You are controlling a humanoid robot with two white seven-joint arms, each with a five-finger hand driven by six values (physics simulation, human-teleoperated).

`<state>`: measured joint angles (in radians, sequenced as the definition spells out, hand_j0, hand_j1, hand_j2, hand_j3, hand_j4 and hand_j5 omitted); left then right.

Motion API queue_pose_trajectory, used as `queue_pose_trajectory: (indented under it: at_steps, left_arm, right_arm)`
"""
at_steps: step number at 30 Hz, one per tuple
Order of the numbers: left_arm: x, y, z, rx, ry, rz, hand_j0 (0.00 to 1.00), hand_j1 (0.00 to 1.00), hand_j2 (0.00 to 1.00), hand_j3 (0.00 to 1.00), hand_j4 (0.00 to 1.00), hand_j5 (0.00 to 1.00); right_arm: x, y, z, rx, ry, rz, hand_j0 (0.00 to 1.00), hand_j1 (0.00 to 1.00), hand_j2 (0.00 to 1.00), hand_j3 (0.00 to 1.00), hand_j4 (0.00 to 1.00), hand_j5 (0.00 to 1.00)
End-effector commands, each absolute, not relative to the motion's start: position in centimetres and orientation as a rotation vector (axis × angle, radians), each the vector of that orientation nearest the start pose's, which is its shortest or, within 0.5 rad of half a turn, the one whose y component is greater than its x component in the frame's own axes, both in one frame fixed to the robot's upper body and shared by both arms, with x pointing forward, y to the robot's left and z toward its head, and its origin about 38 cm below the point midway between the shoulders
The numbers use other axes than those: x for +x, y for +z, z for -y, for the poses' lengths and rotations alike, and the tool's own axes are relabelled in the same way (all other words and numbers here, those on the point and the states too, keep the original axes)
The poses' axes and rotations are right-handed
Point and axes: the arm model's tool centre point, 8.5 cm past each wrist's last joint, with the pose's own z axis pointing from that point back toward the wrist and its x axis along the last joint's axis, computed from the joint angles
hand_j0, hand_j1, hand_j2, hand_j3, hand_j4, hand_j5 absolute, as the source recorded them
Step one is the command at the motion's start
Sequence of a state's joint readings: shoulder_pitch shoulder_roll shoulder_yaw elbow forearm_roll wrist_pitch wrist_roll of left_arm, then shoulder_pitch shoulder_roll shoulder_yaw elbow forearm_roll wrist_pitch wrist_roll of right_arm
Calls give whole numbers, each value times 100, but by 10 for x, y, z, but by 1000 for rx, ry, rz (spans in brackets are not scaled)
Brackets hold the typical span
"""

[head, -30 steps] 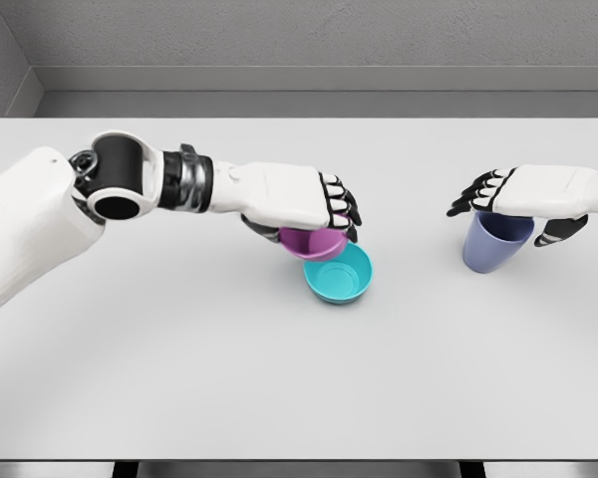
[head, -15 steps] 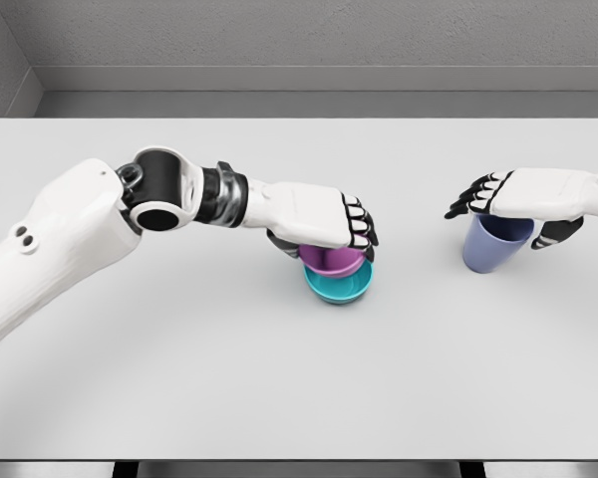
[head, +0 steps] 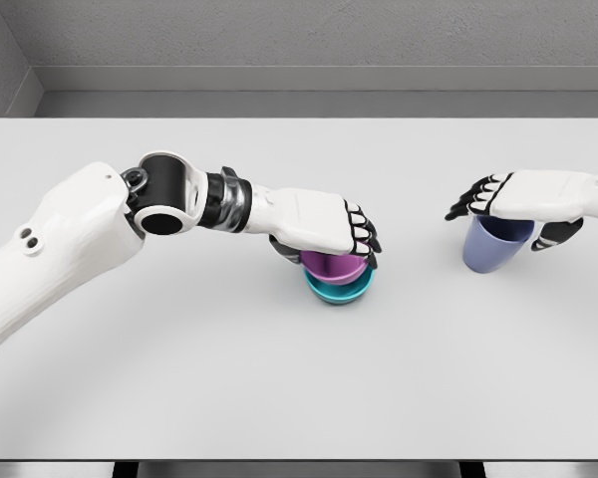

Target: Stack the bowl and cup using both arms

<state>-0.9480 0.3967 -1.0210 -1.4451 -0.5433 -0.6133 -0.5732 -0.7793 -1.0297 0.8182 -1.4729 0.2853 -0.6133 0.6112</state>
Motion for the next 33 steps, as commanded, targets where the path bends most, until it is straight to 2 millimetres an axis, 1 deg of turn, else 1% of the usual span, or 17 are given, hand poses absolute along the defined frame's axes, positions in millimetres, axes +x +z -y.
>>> queue_pose_trajectory:
  at_steps: [1,9,11,13,15,17,18,20,21,24,25,26,27,28,30,31,33]
  left_arm:
    - [423,214,-63,-160,2752,-1665,98,98,98,98,98,98]
    - [422,214,-65,-145,2752,-1677,100,100,100,100,100,100]
    - [424,219,-68,-149,2747,-1686,100,100,100,100,100,100]
    - [430,231,-87,-135,2765,-1739,100,100,100,100,100,100]
    - [432,246,-113,-150,2780,-1768,100,100,100,100,100,100]
    - [440,261,-147,-192,2817,-1811,100,100,100,100,100,100]
    - [444,268,-175,-261,2861,-1815,100,100,100,100,100,100]
    - [450,278,-219,-391,2922,-1822,100,100,100,100,100,100]
    - [450,276,-225,-402,2940,-1812,100,100,100,100,100,100]
    - [454,255,-240,-393,3018,-1823,100,100,100,100,100,100]
    - [454,256,-247,-411,3029,-1821,100,100,100,100,100,100]
    - [447,241,-261,-396,3085,-1798,100,100,100,100,100,100]
    - [446,238,-263,-389,3096,-1792,100,100,100,100,100,100]
    - [444,238,-261,-382,3088,-1794,100,100,100,100,100,100]
    - [439,243,-253,-366,3053,-1792,100,100,100,100,100,100]
    - [439,248,-261,-399,3055,-1794,100,100,100,100,100,100]
    - [432,231,-261,-343,3091,-1784,100,100,100,100,100,100]
  right_arm:
    - [419,236,350,-370,2228,1151,100,100,100,100,100,100]
    - [419,236,350,-369,2229,1153,100,100,100,100,100,100]
    - [419,236,350,-369,2229,1153,100,100,100,100,100,100]
    - [419,235,350,-367,2228,1152,100,100,100,100,100,100]
    - [419,235,350,-367,2228,1150,100,100,100,100,100,100]
    - [419,235,350,-366,2228,1151,100,100,100,100,100,100]
    - [419,234,350,-364,2229,1150,100,100,100,100,100,100]
    - [419,233,350,-368,2238,1139,100,100,100,100,100,100]
    - [419,233,350,-368,2238,1139,100,100,100,100,100,100]
    - [418,231,350,-368,2243,1130,100,100,100,100,100,100]
    - [419,230,350,-379,2255,1117,100,100,100,100,100,100]
    - [419,229,348,-377,2256,1120,99,99,99,99,99,99]
    - [419,229,349,-377,2255,1119,98,98,98,98,98,98]
    - [419,229,348,-376,2256,1121,94,94,94,94,94,94]
    - [420,231,348,-383,2255,1124,88,88,88,88,88,88]
    - [420,231,348,-381,2256,1123,84,84,84,84,84,84]
    - [420,231,348,-383,2255,1124,81,81,81,81,81,81]
